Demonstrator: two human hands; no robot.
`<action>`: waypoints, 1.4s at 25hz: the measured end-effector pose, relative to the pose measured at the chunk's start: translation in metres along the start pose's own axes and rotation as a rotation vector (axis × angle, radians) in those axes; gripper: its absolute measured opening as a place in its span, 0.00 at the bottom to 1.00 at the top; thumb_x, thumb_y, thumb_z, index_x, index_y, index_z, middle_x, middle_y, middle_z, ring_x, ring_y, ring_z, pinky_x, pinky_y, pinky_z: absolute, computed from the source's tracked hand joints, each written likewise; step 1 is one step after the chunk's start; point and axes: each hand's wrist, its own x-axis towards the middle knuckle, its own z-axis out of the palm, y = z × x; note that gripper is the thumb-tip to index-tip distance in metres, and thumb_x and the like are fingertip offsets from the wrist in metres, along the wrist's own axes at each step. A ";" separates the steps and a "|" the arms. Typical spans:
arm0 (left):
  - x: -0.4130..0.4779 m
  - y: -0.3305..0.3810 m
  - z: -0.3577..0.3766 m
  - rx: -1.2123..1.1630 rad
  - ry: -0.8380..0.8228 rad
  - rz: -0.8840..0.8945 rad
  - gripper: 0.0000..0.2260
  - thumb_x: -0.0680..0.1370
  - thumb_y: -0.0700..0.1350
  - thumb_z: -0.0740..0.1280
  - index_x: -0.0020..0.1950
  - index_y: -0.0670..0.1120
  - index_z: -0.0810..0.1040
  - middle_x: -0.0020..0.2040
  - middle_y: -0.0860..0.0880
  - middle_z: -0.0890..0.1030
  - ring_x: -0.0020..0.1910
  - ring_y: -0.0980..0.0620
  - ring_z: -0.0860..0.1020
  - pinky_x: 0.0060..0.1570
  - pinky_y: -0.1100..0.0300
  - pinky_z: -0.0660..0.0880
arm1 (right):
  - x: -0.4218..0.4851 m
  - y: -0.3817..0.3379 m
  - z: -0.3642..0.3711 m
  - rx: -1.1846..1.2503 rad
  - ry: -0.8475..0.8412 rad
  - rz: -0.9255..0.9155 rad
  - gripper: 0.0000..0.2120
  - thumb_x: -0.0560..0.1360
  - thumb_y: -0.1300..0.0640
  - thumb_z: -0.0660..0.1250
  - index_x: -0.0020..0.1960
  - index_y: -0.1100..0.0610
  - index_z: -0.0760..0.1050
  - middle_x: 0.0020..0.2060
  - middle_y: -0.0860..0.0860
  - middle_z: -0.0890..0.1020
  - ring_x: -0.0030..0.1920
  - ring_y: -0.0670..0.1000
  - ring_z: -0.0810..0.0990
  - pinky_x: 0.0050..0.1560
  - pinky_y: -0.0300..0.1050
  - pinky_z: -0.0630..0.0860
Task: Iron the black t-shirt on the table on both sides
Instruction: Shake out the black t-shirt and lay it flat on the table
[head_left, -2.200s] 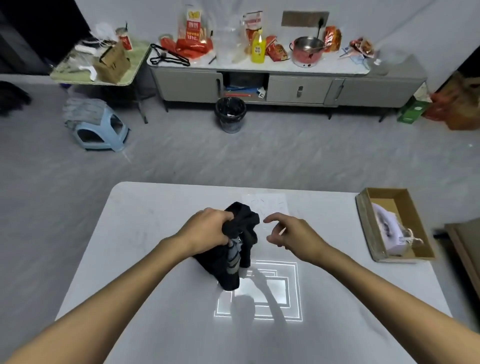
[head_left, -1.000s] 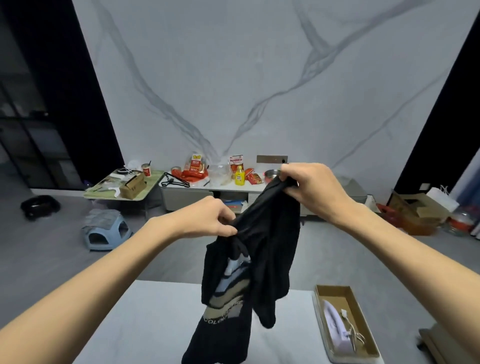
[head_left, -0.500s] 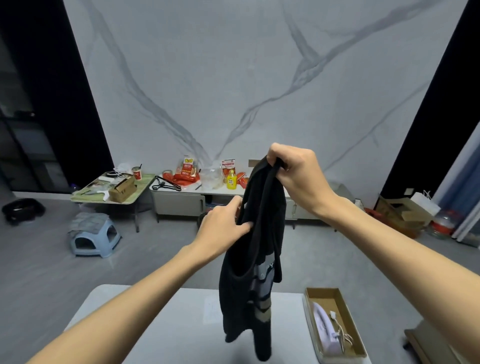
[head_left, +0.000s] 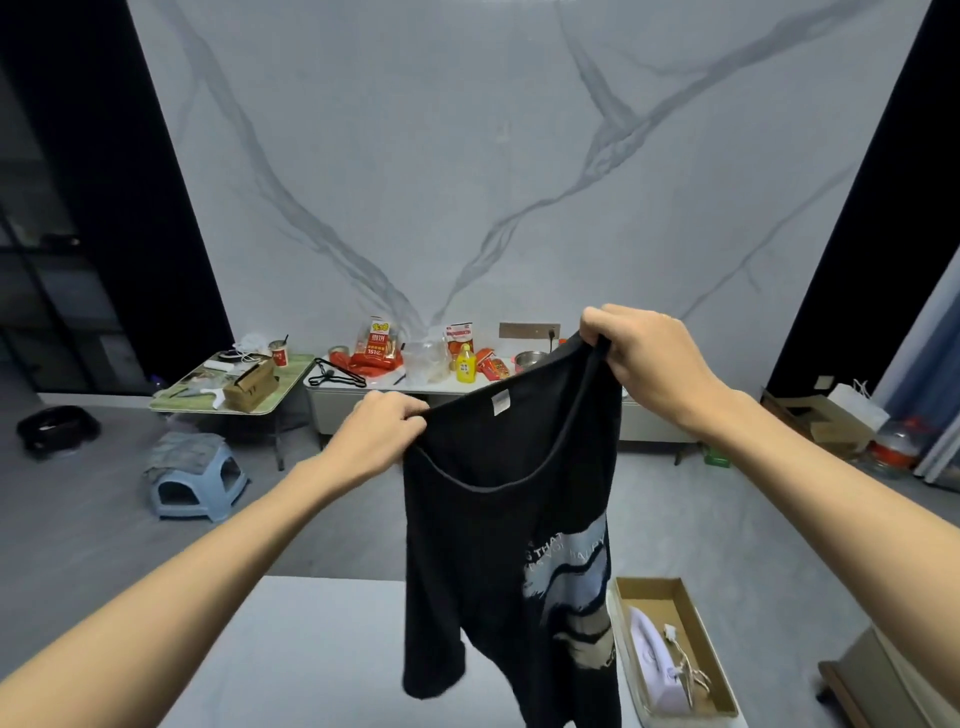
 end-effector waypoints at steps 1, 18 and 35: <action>0.004 -0.006 -0.011 0.003 -0.051 0.005 0.08 0.69 0.45 0.60 0.31 0.44 0.73 0.31 0.49 0.80 0.32 0.47 0.76 0.40 0.53 0.74 | -0.005 0.009 0.001 -0.058 -0.070 -0.033 0.14 0.66 0.69 0.61 0.44 0.51 0.67 0.35 0.47 0.74 0.35 0.57 0.71 0.30 0.48 0.70; 0.004 0.000 -0.117 -0.147 -0.385 0.014 0.16 0.65 0.42 0.80 0.43 0.40 0.75 0.36 0.51 0.76 0.35 0.56 0.71 0.41 0.58 0.64 | -0.035 0.014 0.027 0.584 -0.302 0.261 0.15 0.69 0.59 0.75 0.33 0.53 0.69 0.28 0.47 0.71 0.31 0.44 0.67 0.36 0.45 0.64; -0.015 -0.021 -0.077 0.869 0.080 0.819 0.34 0.66 0.26 0.69 0.67 0.52 0.75 0.46 0.46 0.78 0.24 0.45 0.75 0.24 0.55 0.71 | -0.025 0.007 0.015 -0.242 -0.043 -0.032 0.07 0.68 0.65 0.74 0.41 0.58 0.76 0.30 0.53 0.74 0.25 0.58 0.70 0.23 0.44 0.66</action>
